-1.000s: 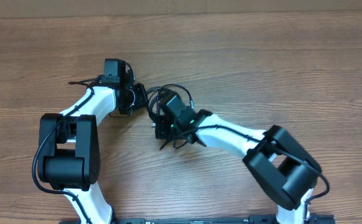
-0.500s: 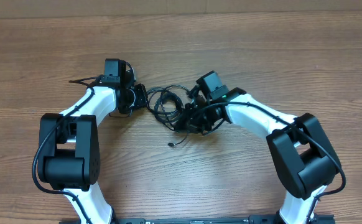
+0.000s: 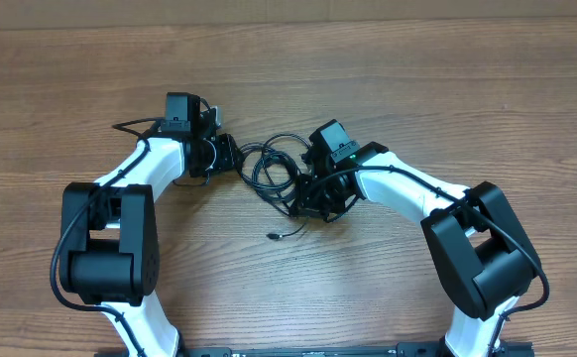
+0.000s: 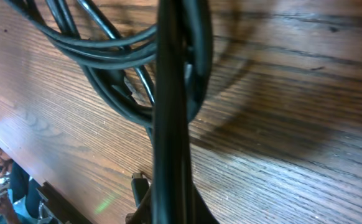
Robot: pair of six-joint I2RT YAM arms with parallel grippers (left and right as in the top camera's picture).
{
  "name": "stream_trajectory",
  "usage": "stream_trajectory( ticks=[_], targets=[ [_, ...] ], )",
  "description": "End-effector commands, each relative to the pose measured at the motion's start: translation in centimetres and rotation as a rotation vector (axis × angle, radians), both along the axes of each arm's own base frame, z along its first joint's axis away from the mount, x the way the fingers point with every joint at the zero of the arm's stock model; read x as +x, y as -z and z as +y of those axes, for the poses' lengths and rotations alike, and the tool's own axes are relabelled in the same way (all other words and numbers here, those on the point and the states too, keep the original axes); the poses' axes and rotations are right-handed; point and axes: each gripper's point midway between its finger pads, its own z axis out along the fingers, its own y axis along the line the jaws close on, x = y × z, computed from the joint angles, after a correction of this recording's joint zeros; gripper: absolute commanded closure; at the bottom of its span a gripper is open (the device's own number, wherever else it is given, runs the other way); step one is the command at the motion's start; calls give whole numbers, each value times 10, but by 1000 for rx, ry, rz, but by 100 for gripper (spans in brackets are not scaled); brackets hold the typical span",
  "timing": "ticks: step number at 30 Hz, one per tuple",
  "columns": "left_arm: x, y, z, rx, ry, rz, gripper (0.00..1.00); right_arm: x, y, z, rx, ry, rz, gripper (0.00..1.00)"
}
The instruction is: Untangle cables
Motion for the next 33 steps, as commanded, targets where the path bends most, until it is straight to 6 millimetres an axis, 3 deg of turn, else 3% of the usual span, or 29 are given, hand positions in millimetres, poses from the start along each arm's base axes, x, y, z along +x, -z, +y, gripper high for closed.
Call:
stream_trajectory(
  ticks=[1,5,10,23,27,33],
  targets=[
    [-22,8,-18,-75,213,-8,44,0,-19,8,64,-67,-59,96],
    [-31,-3,-37,-179,345,-54,41,-2,-21,10,85,-82,-59,96],
    [-37,6,-27,-118,323,-6,57,-1,-22,11,87,-82,-61,96],
    [-64,33,-38,-40,298,100,56,-12,-32,22,173,-111,-11,96],
    [-65,40,-38,51,313,94,87,-16,-35,23,195,-132,-2,92],
    [-61,49,-19,205,266,100,92,-29,-31,14,180,-231,-13,85]
  ],
)
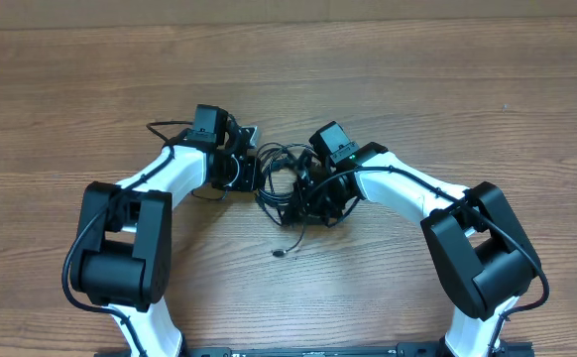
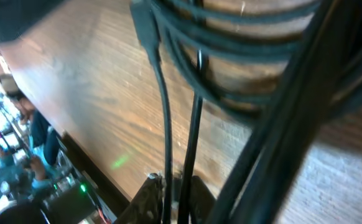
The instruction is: Untangle cables
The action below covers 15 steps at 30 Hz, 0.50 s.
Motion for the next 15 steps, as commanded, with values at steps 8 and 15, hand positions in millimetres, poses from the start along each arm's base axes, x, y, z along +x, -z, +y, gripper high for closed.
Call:
stream_trajectory(
  ticks=[8,15],
  targets=[
    [-11,43,53,324,-84,42,88,0,0,-20,-83,-84,-105,47],
    [-10,44,61,370,-95,34,87,13,17,-46,-267,-61,-177,33]
  ],
)
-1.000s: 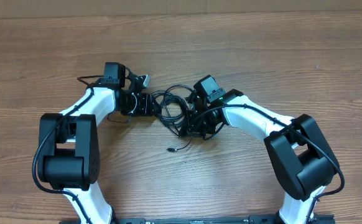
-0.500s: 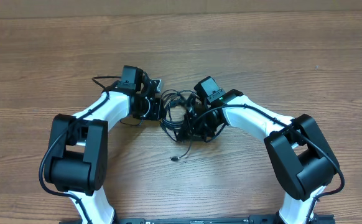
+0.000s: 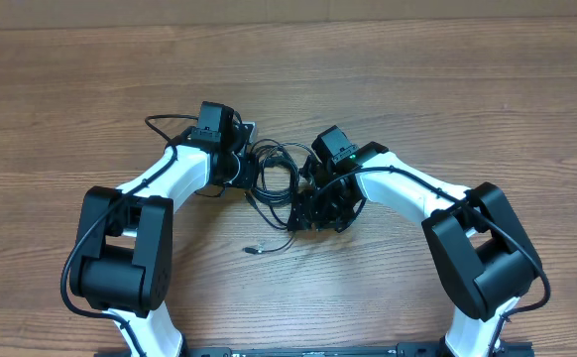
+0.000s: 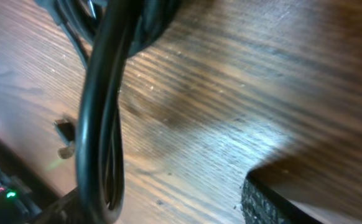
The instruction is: Untangle cables
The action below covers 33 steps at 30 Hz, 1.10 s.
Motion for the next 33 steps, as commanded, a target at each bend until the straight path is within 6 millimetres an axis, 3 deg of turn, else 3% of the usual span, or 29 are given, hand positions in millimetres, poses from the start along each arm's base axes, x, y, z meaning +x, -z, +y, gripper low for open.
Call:
stream_trajectory(
  ticks=[1,5,9,11,13,17,23,33],
  targets=[
    [-22,44,41,209,-61,95,87,12,-3,-14,-78,6,-82,33],
    [-22,44,41,209,-62,95,86,25,-12,-35,-169,44,-92,25],
    [-19,44,51,254,-132,90,86,44,-40,-48,-196,98,-83,17],
    [-17,43,57,284,-163,84,86,49,-54,-49,-201,143,-68,7],
    [-16,43,58,287,-167,82,85,50,-62,-42,-179,142,-66,7],
    [-17,43,58,287,-170,85,81,38,-70,-7,-56,86,-43,3],
    [-19,43,57,285,-168,94,81,28,-65,19,-92,37,-109,3],
    [-19,43,57,278,-185,98,80,47,-39,-7,-472,178,-334,0]
  ],
)
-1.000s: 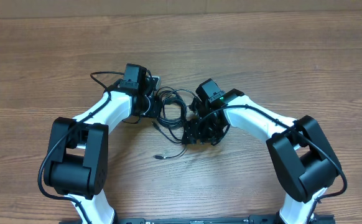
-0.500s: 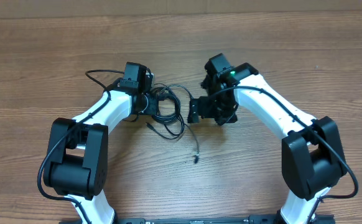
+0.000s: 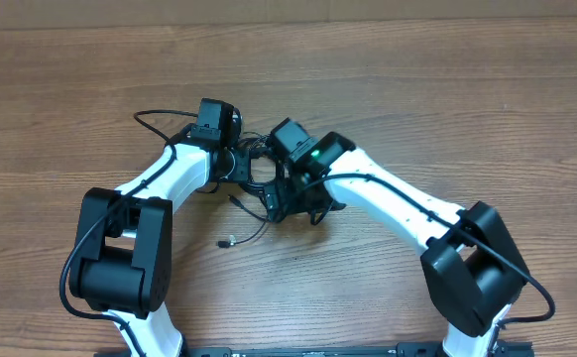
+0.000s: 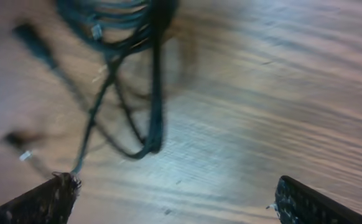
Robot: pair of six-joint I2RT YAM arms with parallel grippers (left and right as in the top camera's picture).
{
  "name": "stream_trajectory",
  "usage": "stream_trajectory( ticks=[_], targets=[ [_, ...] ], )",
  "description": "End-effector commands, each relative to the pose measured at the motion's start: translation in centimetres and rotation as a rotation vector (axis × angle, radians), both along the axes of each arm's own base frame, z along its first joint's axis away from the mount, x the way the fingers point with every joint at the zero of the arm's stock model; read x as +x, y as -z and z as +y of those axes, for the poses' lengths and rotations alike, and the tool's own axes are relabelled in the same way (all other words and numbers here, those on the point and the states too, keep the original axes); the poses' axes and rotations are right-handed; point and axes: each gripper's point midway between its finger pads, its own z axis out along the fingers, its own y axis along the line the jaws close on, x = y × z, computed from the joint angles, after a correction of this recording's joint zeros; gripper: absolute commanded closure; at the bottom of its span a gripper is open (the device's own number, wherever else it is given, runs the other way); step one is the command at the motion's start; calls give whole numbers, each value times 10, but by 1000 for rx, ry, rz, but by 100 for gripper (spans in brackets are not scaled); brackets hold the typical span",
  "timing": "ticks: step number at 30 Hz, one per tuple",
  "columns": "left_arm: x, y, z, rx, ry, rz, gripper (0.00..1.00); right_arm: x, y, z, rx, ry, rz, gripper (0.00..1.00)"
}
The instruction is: Untangle cables
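A tangle of thin black cables (image 3: 257,177) lies on the wooden table between my two grippers. One loose end with a small plug (image 3: 229,239) trails toward the front left. My left gripper (image 3: 237,166) has its tip in the left side of the tangle, and its fingers merge with the black strands. My right gripper (image 3: 287,203) is at the tangle's right side. In the right wrist view my right gripper (image 4: 175,200) is wide open over bare wood, and the blurred cables (image 4: 156,93) hang beyond it, clear of both fingertips (image 4: 47,200).
The wooden table (image 3: 447,109) stretches out on all sides of the arms. A thin black lead (image 3: 155,119) loops out behind the left wrist. Both white arms reach in from the front edge.
My right gripper, which was shut on a cable strand, now stands wide open with nothing in it. It has moved left, and the tangle and its loose end have shifted left too.
At first the tangle lay between the grippers, with a strand in the right jaws. Then the left gripper had moved right into the tangle while the right kept its strand. Now the right gripper is open and the bunch lies nearer the left gripper.
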Motion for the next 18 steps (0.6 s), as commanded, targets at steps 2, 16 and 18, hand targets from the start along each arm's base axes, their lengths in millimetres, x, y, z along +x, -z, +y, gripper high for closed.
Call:
stream_trajectory(
  ticks=[2,16,18],
  targets=[
    [-34,43,25,104,-53,143,79,23,10,-22,-134,101,-111,0],
    [-35,41,3,-21,-20,153,77,14,14,-1,-18,14,-48,0],
    [-35,41,2,-22,-19,152,79,11,4,11,43,-30,-26,0]
  ],
)
